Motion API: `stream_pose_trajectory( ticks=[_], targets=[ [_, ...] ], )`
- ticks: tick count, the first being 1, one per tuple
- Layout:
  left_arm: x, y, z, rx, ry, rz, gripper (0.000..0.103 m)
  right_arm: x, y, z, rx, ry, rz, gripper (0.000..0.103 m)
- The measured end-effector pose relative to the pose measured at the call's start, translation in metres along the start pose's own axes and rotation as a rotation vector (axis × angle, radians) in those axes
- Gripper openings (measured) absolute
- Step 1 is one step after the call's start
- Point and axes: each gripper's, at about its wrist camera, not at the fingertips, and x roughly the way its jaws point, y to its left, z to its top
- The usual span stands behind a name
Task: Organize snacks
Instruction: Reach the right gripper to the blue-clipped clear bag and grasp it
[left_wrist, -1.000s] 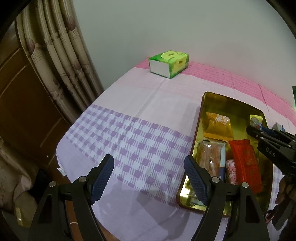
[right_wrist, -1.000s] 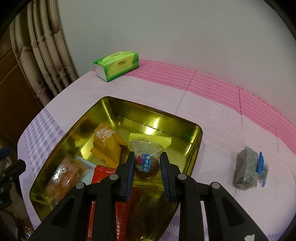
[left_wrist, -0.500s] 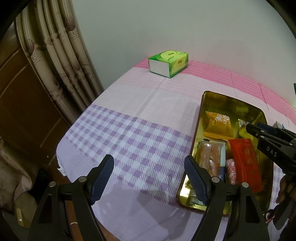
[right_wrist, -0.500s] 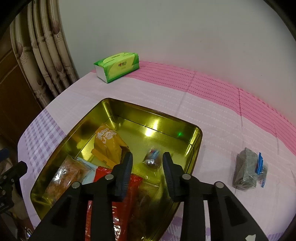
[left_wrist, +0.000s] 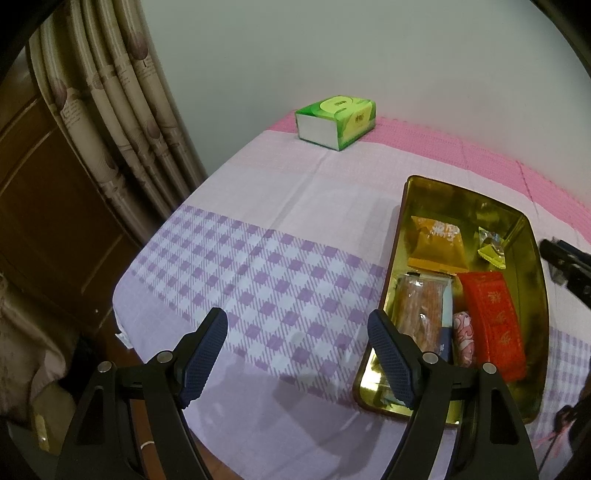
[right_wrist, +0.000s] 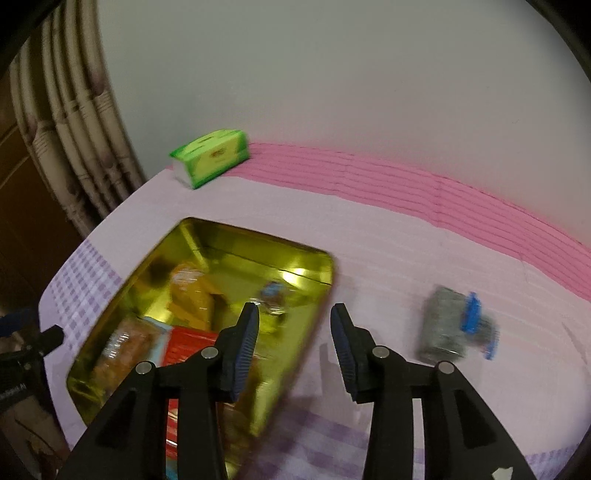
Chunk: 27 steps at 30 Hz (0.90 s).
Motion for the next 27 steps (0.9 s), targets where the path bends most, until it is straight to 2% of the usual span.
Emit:
stream_pose_trajectory(
  ticks=[8, 15, 19, 24, 27],
  targets=[
    [0.001, -0.001, 0.000, 0.005, 0.006, -0.002, 0.079, -0.013, -0.082, -0.014, 0.065, 0.009, -0.128, 0.038],
    [0.005, -0.002, 0.001, -0.001, 0.025, -0.021, 0.079, -0.010, -0.133, -0.025, 0.003, 0.048, -0.208, 0.038],
    [0.007, -0.006, 0.001, 0.016, 0.025, -0.017, 0.079, 0.001, -0.147, -0.028, -0.058, 0.085, -0.200, 0.038],
    [0.004, -0.012, 0.000, 0.048, -0.002, -0.007, 0.079, 0.016, -0.152, -0.022, -0.132, 0.123, -0.145, 0.038],
    [0.002, -0.015, 0.001, 0.061, -0.019, -0.014, 0.079, 0.025, -0.151, -0.017, -0.183, 0.137, -0.117, 0.042]
  ],
)
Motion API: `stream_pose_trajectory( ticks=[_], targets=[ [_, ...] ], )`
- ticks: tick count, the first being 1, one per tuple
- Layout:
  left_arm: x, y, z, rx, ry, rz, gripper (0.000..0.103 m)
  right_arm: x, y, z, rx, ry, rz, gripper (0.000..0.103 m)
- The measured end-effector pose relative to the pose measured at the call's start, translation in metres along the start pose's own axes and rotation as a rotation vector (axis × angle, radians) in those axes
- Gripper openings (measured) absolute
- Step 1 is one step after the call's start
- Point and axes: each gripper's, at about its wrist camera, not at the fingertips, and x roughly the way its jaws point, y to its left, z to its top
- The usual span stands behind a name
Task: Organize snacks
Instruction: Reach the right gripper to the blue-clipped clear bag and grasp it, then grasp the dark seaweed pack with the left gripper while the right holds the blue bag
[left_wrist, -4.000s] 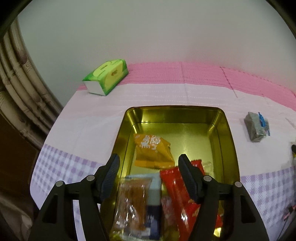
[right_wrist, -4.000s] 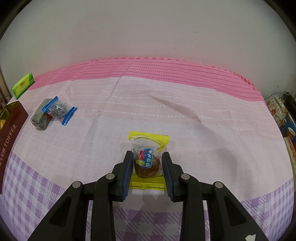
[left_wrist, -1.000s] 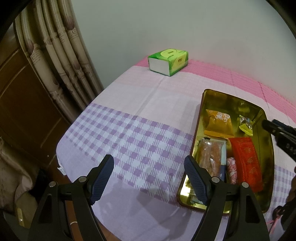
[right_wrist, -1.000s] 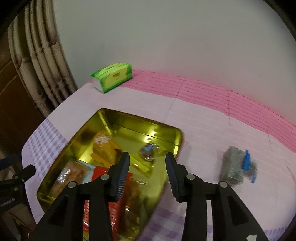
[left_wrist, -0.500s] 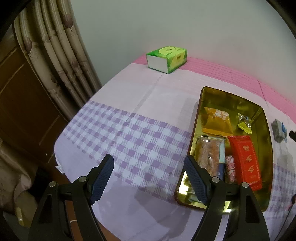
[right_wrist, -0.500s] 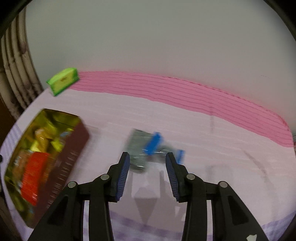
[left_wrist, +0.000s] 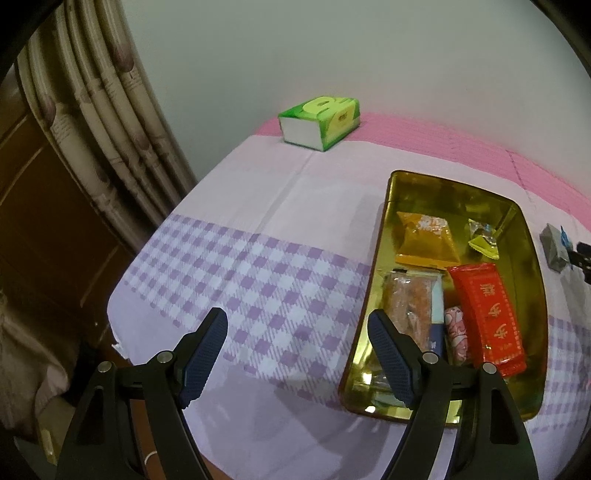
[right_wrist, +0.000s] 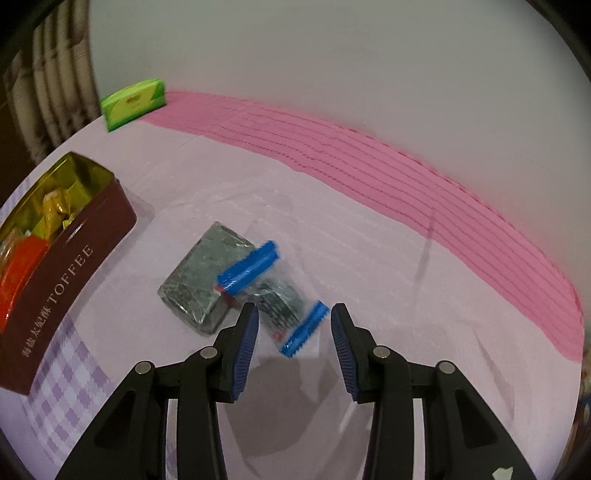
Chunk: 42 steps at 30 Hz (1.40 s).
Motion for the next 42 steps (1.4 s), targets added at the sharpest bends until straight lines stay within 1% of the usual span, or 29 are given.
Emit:
stream_pose_trajectory(
  ticks=[1, 4, 6, 8, 11, 13, 16, 19, 23, 26, 28, 32, 36, 38, 42],
  targets=[
    [-0.001, -0.001, 0.000, 0.001, -0.004, -0.002, 0.079, 0.003, 0.001, 0.002, -0.014, 0.002, 0.005, 0.044],
    [-0.001, -0.001, 0.000, 0.002, -0.010, -0.002, 0.079, 0.013, 0.001, 0.007, -0.048, 0.010, 0.019, 0.044],
    [0.000, -0.001, 0.001, -0.006, -0.010, 0.000, 0.079, 0.019, -0.001, 0.012, -0.041, 0.016, 0.035, 0.043],
    [0.001, 0.001, 0.001, -0.022, -0.004, -0.008, 0.079, 0.024, -0.005, 0.014, -0.005, 0.013, 0.064, 0.043],
    [0.001, 0.001, 0.002, -0.034, -0.004, 0.000, 0.079, 0.025, -0.012, 0.010, 0.059, -0.003, 0.095, 0.037],
    [0.002, -0.002, 0.002, -0.032, 0.000, -0.005, 0.079, 0.024, -0.014, 0.007, 0.088, -0.020, 0.090, 0.029],
    [0.002, -0.010, 0.003, -0.020, 0.015, -0.013, 0.079, 0.020, -0.017, 0.002, 0.140, -0.038, 0.095, 0.026],
    [-0.003, -0.024, 0.008, 0.002, 0.003, -0.021, 0.079, 0.014, -0.018, -0.009, 0.164, -0.049, 0.062, 0.025],
    [-0.016, -0.057, 0.022, 0.053, -0.031, -0.069, 0.079, 0.003, -0.027, -0.027, 0.220, -0.062, -0.001, 0.025],
    [-0.022, -0.091, 0.032, 0.103, -0.047, -0.137, 0.079, -0.006, -0.043, -0.045, 0.285, -0.069, -0.060, 0.025],
    [-0.024, -0.118, 0.038, 0.137, -0.047, -0.191, 0.079, -0.013, -0.057, -0.058, 0.334, -0.071, -0.084, 0.025],
    [-0.024, -0.165, 0.048, 0.183, -0.047, -0.264, 0.079, -0.026, -0.079, -0.083, 0.401, -0.066, -0.157, 0.025],
    [-0.022, -0.210, 0.055, 0.236, -0.049, -0.301, 0.079, -0.036, -0.093, -0.099, 0.442, -0.060, -0.198, 0.025],
    [-0.020, -0.230, 0.057, 0.257, -0.042, -0.320, 0.079, -0.038, -0.097, -0.104, 0.455, -0.061, -0.198, 0.025],
    [-0.013, -0.260, 0.061, 0.273, -0.027, -0.349, 0.079, -0.038, -0.096, -0.103, 0.459, -0.060, -0.203, 0.025]
  ],
)
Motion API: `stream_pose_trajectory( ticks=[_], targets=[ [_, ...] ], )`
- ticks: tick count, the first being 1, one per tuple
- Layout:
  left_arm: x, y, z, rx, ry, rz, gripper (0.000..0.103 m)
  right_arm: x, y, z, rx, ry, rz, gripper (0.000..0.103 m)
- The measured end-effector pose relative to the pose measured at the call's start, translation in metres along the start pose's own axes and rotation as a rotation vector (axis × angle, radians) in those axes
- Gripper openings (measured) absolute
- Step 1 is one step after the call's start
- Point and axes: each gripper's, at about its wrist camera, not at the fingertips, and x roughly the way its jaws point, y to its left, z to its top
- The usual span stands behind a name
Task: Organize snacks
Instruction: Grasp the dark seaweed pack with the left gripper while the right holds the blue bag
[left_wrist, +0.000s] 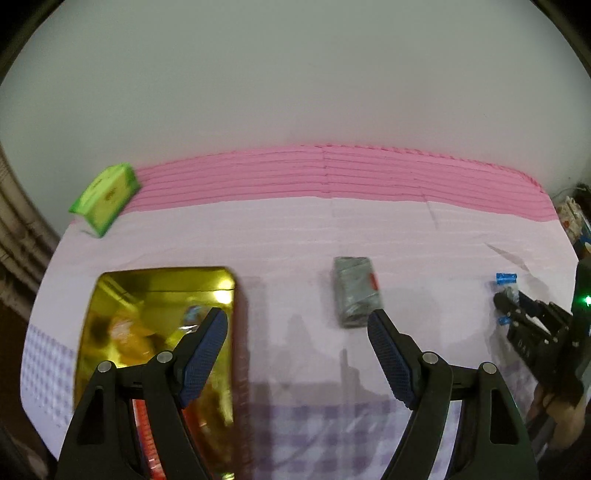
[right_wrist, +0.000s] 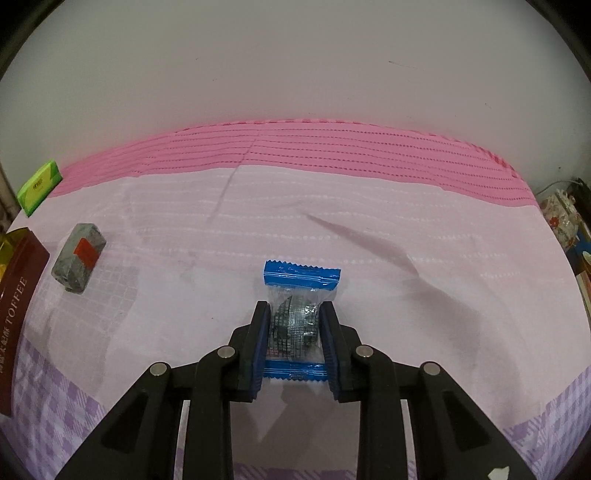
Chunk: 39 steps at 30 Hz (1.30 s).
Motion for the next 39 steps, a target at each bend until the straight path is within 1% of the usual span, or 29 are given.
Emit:
stream_pose_trajectory(
  ticks=[3, 9, 13, 17, 23, 24, 26, 27, 29, 32, 39],
  targets=[
    [0.013, -0.012, 0.006, -0.002, 0.013, -0.011, 0.079, 0.003, 0.004, 0.004, 0.002, 0.001, 0.005, 0.025],
    [0.037, -0.032, 0.014, 0.019, 0.026, -0.012, 0.079, -0.001, -0.004, -0.002, 0.010, -0.001, 0.012, 0.026],
    [0.056, -0.044, 0.021, 0.023, 0.051, -0.023, 0.079, 0.001, -0.007, -0.002, 0.015, 0.000, 0.017, 0.026],
    [0.074, -0.051, 0.027, 0.013, 0.085, -0.026, 0.079, 0.000, -0.007, -0.003, 0.019, -0.001, 0.021, 0.026],
    [0.096, -0.051, 0.030, -0.008, 0.126, -0.028, 0.077, 0.000, -0.007, -0.002, 0.020, 0.000, 0.024, 0.027],
    [0.097, -0.050, 0.030, -0.008, 0.130, -0.027, 0.075, 0.000, -0.007, -0.002, 0.021, 0.000, 0.023, 0.027],
    [0.101, -0.051, 0.030, -0.008, 0.142, -0.030, 0.067, 0.000, -0.007, -0.002, 0.021, 0.000, 0.023, 0.027],
    [0.103, -0.051, 0.029, -0.010, 0.154, -0.031, 0.065, 0.000, -0.007, -0.002, 0.021, 0.000, 0.023, 0.027],
    [0.105, -0.050, 0.029, -0.018, 0.162, -0.044, 0.051, 0.001, -0.007, -0.002, 0.021, 0.000, 0.022, 0.027],
    [0.102, -0.051, 0.029, -0.019, 0.162, -0.042, 0.037, 0.000, -0.007, -0.002, 0.022, 0.000, 0.022, 0.027],
    [0.090, -0.053, 0.014, -0.015, 0.179, -0.045, 0.036, 0.001, -0.007, -0.002, 0.020, 0.001, 0.020, 0.027]
  ],
)
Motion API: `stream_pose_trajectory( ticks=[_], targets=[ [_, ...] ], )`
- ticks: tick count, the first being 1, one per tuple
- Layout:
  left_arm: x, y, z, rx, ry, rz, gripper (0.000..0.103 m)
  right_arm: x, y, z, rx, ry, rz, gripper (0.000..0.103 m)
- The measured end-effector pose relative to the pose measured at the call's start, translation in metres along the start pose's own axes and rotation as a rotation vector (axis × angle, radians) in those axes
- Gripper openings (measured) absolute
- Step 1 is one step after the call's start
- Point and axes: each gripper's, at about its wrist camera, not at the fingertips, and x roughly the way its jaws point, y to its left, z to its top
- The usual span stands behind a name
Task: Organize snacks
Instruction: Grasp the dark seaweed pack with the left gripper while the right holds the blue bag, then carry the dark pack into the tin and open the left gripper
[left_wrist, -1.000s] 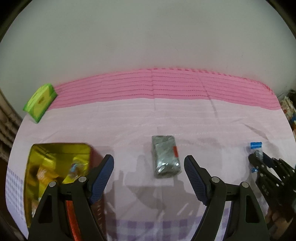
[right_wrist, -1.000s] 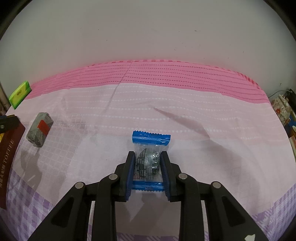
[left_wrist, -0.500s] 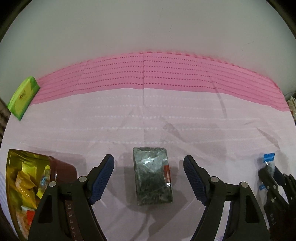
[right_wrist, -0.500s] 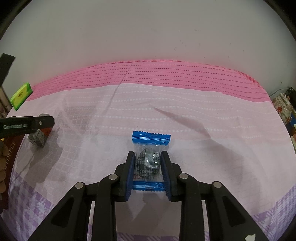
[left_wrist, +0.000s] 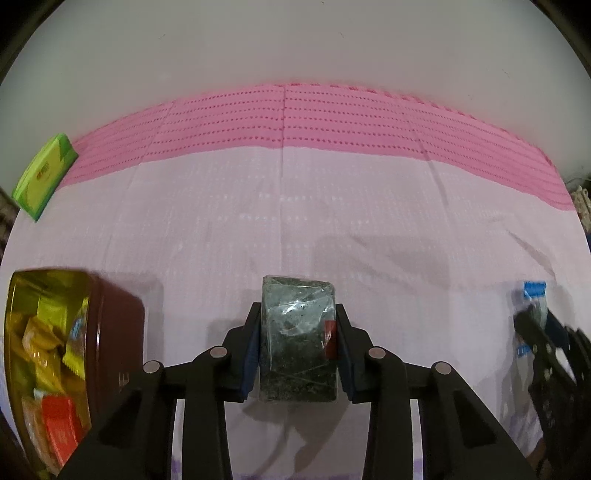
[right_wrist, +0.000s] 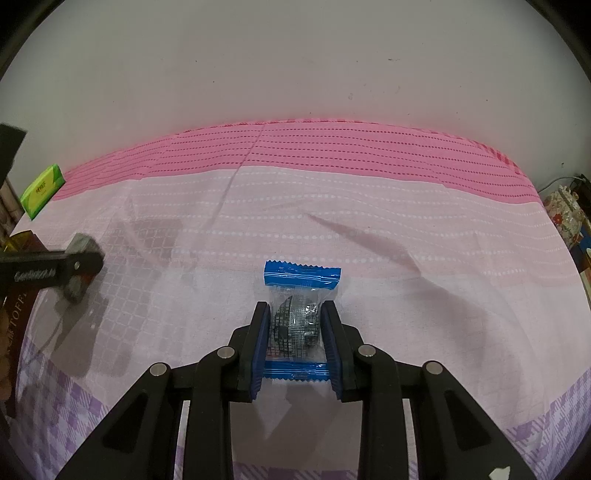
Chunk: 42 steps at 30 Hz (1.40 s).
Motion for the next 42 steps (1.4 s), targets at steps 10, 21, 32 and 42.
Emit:
stream_pose_trajectory(
  ticks=[10, 21, 32, 42],
  targets=[
    [-0.025, -0.005, -0.046, 0.033, 0.022, 0.000, 0.036, 0.001, 0.002, 0.000, -0.006, 0.001, -0.007, 0.027],
    [-0.065, 0.001, -0.067, 0.021, -0.006, -0.031, 0.036, 0.001, 0.002, 0.000, -0.010, 0.001, -0.011, 0.027],
    [-0.110, 0.027, -0.071, -0.036, -0.045, -0.035, 0.036, 0.001, 0.002, 0.000, -0.012, 0.001, -0.013, 0.027],
    [-0.135, 0.075, -0.075, -0.092, -0.065, 0.015, 0.036, 0.001, 0.002, 0.000, -0.012, 0.002, -0.013, 0.027]
  ],
)
